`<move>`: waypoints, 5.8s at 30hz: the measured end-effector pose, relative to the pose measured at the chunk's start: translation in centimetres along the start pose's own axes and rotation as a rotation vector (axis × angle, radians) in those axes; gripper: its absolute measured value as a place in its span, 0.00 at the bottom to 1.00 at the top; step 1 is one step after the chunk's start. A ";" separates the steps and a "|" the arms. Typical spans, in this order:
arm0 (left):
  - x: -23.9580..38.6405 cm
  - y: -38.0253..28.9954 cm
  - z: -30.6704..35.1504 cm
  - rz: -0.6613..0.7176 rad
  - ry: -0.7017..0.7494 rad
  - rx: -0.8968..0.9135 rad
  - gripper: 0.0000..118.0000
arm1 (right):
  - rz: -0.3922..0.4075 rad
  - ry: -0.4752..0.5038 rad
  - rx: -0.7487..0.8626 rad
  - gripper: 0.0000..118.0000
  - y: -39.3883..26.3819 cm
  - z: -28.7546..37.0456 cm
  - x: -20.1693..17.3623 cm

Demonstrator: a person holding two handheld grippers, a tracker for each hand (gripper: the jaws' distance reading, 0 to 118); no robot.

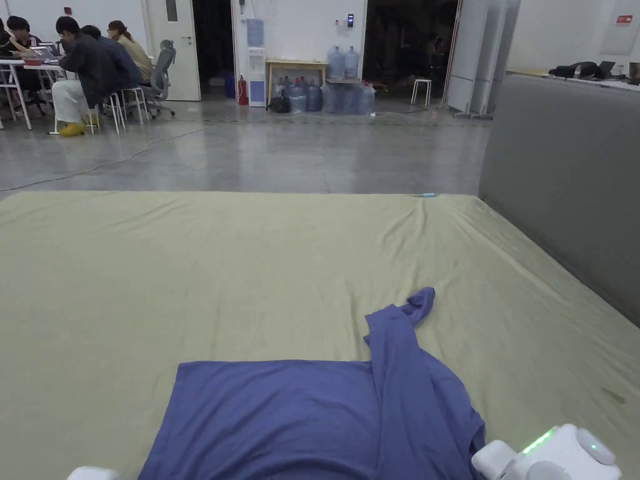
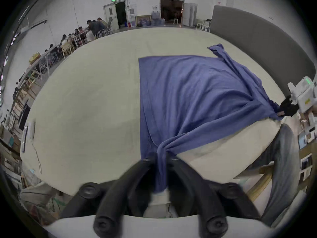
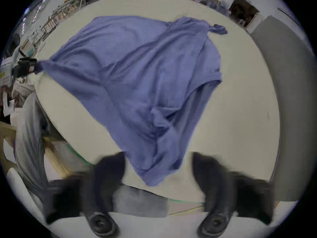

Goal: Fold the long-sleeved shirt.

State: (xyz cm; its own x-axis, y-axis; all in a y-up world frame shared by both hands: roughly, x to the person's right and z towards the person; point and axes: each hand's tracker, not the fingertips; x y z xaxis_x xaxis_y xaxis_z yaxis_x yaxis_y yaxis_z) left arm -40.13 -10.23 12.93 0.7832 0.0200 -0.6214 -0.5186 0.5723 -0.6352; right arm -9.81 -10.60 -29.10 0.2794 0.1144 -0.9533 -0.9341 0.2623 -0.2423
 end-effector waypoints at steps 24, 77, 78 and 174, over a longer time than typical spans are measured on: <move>3.3 11.1 -0.3 0.019 -0.046 0.164 0.00 | -0.322 0.032 0.366 0.00 8.1 4.0 5.2; 5.5 11.9 1.1 0.025 -0.068 0.167 0.00 | -0.295 -0.033 0.266 0.05 10.1 -3.1 -0.1; 5.6 11.6 1.4 0.022 -0.069 0.166 0.00 | -0.290 -0.047 0.240 0.06 9.7 -4.0 -0.3; -0.2 5.7 2.6 0.134 -0.088 -0.002 0.00 | -0.198 0.157 0.352 0.02 2.5 7.4 3.2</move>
State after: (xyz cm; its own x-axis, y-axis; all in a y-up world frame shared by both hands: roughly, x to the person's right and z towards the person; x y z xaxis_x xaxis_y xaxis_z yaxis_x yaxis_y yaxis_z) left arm -42.38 -4.85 10.58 0.7338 0.1676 -0.6583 -0.6210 0.5583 -0.5501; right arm -9.61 -2.44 -31.41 0.3833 -0.1111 -0.9169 -0.7252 0.5786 -0.3733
